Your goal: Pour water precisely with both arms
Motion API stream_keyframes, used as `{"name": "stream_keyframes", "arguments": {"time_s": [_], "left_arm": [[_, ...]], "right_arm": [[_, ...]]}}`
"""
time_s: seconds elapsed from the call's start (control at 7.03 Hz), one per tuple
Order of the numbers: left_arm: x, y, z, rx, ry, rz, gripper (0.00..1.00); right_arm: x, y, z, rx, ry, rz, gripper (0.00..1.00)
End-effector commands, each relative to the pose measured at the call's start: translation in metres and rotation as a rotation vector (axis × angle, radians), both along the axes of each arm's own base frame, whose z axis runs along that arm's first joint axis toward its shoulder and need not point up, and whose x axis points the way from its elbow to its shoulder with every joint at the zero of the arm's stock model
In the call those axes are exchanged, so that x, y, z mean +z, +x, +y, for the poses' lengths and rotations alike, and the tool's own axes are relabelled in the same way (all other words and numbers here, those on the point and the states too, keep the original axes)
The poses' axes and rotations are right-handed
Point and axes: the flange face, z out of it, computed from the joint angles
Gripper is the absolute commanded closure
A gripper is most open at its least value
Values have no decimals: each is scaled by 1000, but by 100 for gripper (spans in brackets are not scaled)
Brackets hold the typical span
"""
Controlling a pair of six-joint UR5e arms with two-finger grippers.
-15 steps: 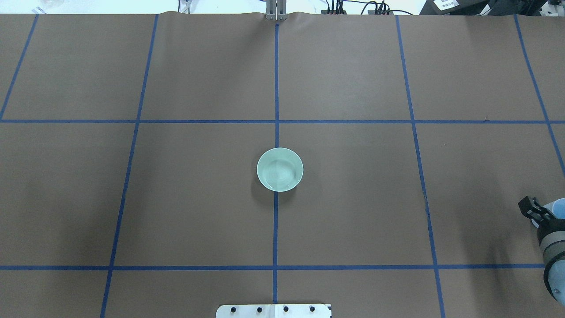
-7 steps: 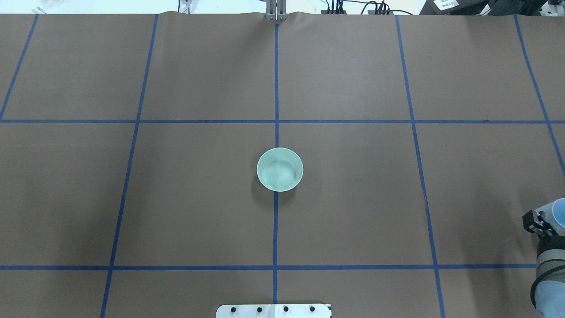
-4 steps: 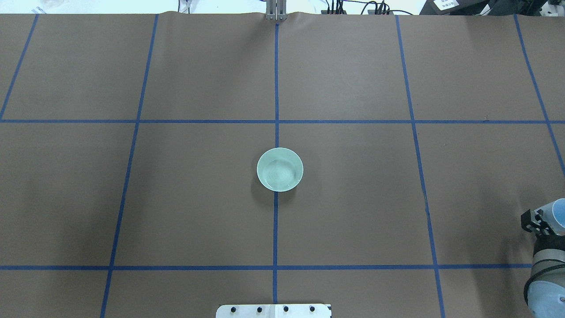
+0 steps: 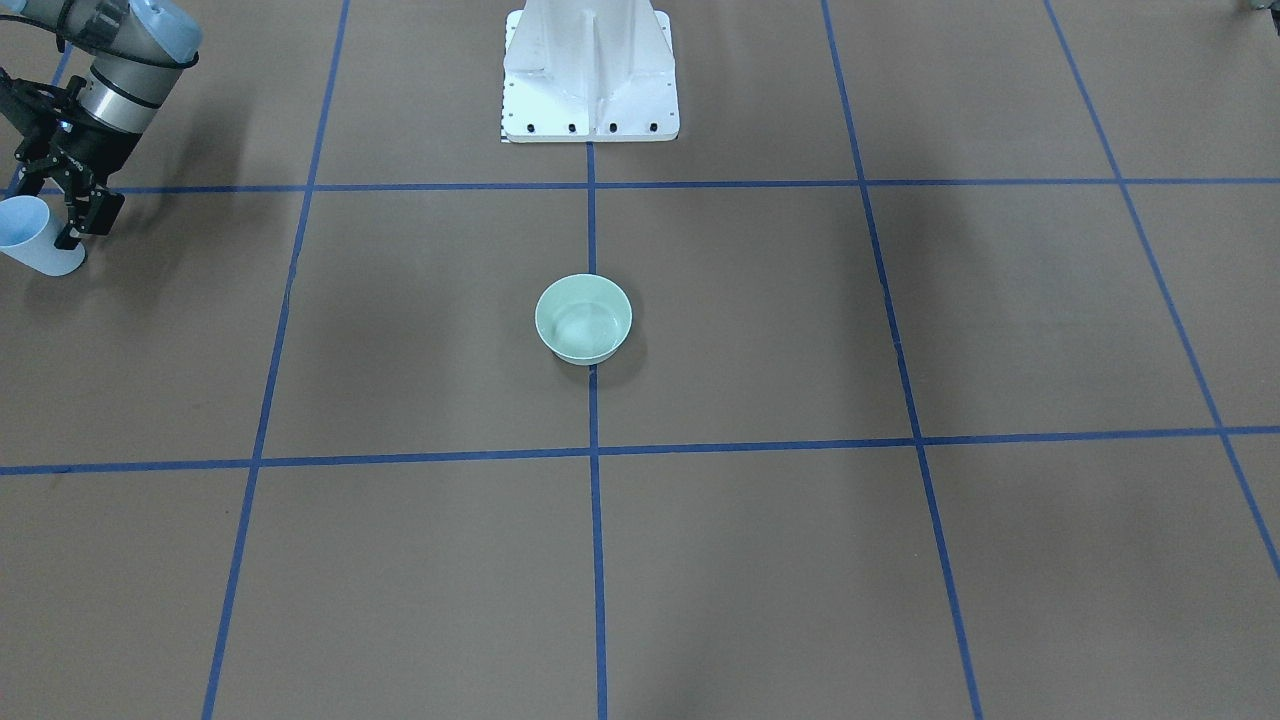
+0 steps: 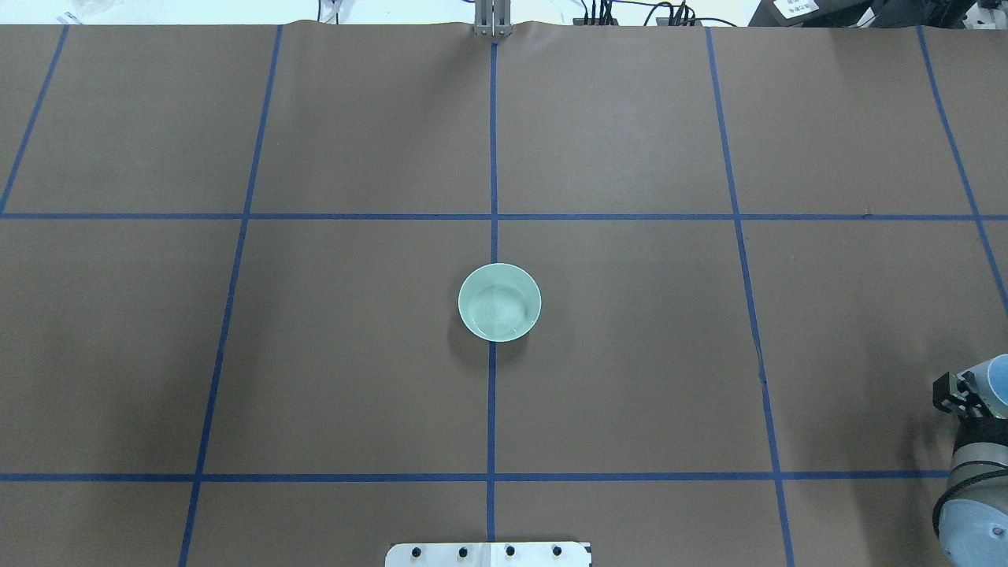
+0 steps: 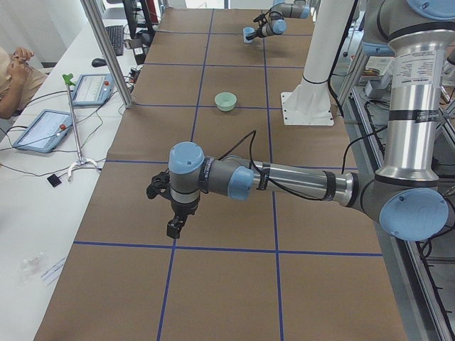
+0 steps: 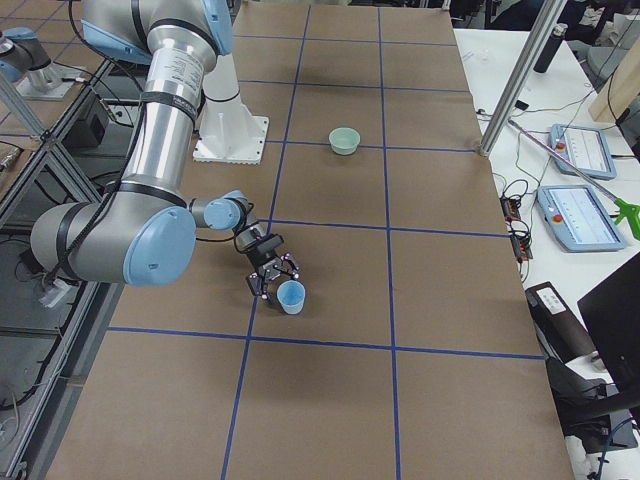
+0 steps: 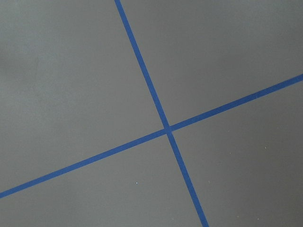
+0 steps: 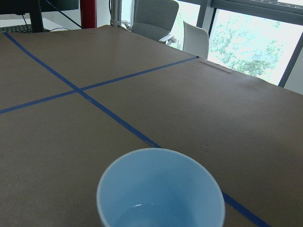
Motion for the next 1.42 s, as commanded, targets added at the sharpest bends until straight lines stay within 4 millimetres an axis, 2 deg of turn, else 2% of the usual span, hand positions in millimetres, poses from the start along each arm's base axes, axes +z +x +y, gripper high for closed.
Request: {"name": "stream_keyframes", "arguments": {"time_s": [0.0, 0.14, 0.43, 0.71, 0.85, 1.0, 1.14, 1.28], "left_arm": [[1, 0, 0, 0, -1, 0, 0], [1, 0, 0, 0, -1, 0, 0], [1, 0, 0, 0, -1, 0, 0], [0, 0, 0, 0, 0, 0, 0], [0, 0, 0, 0, 0, 0, 0], [1, 0, 0, 0, -3, 0, 0], [1, 0, 0, 0, -3, 0, 0], [1, 0, 0, 0, -3, 0, 0]], "right_arm": [[7, 2, -2, 1, 0, 18, 0], [10, 6, -6, 13, 0, 24, 0], [27, 17, -15, 37, -4, 64, 0], [33, 8, -25, 54, 3, 67, 0], [36, 8, -29, 64, 11, 71, 9], [34, 11, -34, 80, 9, 70, 44], [34, 14, -36, 86, 8, 73, 88], [32, 20, -43, 87, 4, 83, 100]]}}
